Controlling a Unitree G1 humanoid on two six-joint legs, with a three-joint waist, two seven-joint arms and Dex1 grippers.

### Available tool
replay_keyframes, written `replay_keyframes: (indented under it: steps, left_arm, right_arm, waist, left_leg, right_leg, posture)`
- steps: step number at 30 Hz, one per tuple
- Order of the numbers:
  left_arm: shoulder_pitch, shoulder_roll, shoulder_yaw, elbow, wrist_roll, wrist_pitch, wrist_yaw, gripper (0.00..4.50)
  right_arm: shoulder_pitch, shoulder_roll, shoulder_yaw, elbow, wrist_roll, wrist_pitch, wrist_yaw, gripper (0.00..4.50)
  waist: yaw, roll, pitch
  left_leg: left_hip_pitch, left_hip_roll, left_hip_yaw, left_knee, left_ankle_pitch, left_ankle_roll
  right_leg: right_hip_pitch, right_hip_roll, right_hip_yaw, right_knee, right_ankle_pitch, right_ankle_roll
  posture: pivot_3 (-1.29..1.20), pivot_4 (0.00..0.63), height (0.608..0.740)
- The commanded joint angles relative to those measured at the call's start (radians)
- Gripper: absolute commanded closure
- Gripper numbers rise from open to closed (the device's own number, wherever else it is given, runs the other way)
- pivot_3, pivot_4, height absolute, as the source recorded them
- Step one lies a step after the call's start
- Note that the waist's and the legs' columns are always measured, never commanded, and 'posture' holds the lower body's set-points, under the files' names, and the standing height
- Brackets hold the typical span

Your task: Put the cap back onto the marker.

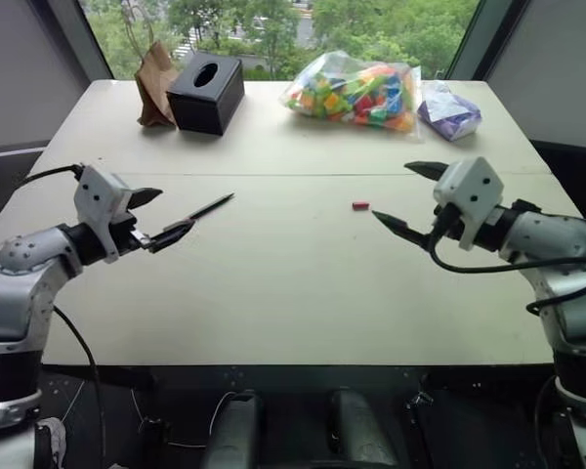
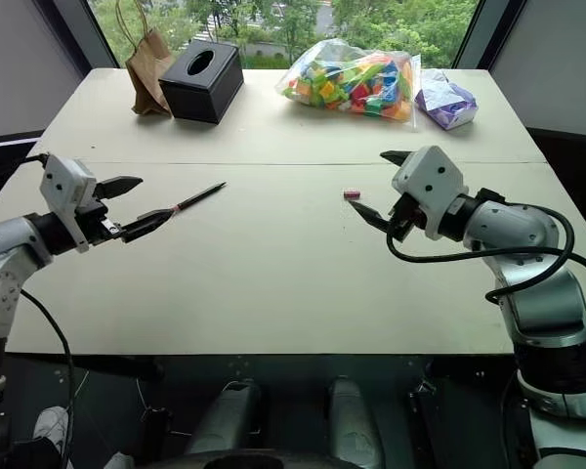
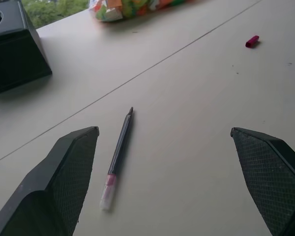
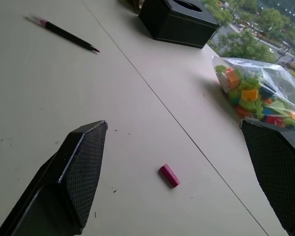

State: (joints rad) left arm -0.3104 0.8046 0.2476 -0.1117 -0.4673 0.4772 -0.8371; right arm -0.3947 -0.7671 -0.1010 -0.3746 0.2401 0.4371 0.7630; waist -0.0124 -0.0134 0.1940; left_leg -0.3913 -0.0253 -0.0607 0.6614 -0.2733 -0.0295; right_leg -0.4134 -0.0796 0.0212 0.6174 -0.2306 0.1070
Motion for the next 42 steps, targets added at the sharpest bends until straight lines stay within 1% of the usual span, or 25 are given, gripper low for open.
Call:
replay_keyframes:
  steps: [1, 6, 30, 33, 37, 42]
  left_arm:
    - [-0.005, 0.009, 0.018, -0.028, -0.012, 0.005, -0.004, 0.00]
    - [-0.008, -0.008, 0.016, -0.040, -0.017, 0.025, 0.014, 0.00]
    - [-0.002, -0.020, -0.002, -0.042, 0.006, 0.012, 0.033, 0.00]
    - [-0.005, -0.021, -0.014, -0.024, 0.028, -0.003, 0.040, 0.00]
    - [-0.059, -0.067, -0.046, 0.102, 0.088, -0.078, 0.074, 0.00]
    - [-0.161, -0.110, -0.100, 0.303, 0.157, -0.193, 0.055, 0.00]
  right_arm:
    - [-0.029, -0.015, -0.004, 0.008, -0.001, -0.023, 0.010, 0.05]
    - [-0.036, -0.006, 0.009, 0.020, -0.015, -0.041, 0.005, 0.05]
    - [-0.039, 0.010, 0.011, -0.002, -0.008, -0.017, -0.012, 0.05]
    - [-0.037, 0.011, 0.011, -0.003, -0.008, -0.012, -0.014, 0.05]
    - [-0.021, 0.036, 0.026, -0.024, -0.004, 0.005, -0.031, 0.05]
    - [-0.016, 0.059, 0.040, -0.038, -0.012, 0.012, -0.046, 0.05]
  waist:
    - [-0.001, 0.000, 0.000]
    - [-0.001, 0.000, 0.000]
    - [-0.001, 0.000, 0.000]
    - [-0.001, 0.000, 0.000]
    - [0.001, 0.000, 0.000]
    - [0.002, 0.000, 0.000]
  left_leg:
    - [0.000, 0.000, 0.000, 0.000, 0.000, 0.000]
    - [0.000, 0.000, 0.000, 0.000, 0.000, 0.000]
    - [0.000, 0.000, 0.000, 0.000, 0.000, 0.000]
    - [0.000, 0.000, 0.000, 0.000, 0.000, 0.000]
    - [0.000, 0.000, 0.000, 0.000, 0.000, 0.000]
    - [0.000, -0.001, 0.001, 0.000, 0.000, 0.000]
  right_leg:
    - [0.000, 0.000, 0.000, 0.000, 0.000, 0.000]
    - [-0.001, 0.000, 0.000, 0.000, 0.000, 0.001]
    - [-0.001, 0.000, 0.000, 0.000, 0.001, 0.001]
    - [-0.001, 0.000, 0.000, 0.000, 0.001, 0.001]
    - [-0.001, 0.000, 0.000, 0.000, 0.001, 0.001]
    - [0.000, 0.000, 0.000, 0.001, 0.002, 0.003]
  posture:
    - [0.00, 0.150, 0.740]
    - [0.00, 0.150, 0.740]
    - [0.00, 0.150, 0.740]
    - [0.00, 0.150, 0.740]
    - [0.00, 0.150, 0.740]
    - [0.00, 0.150, 0.740]
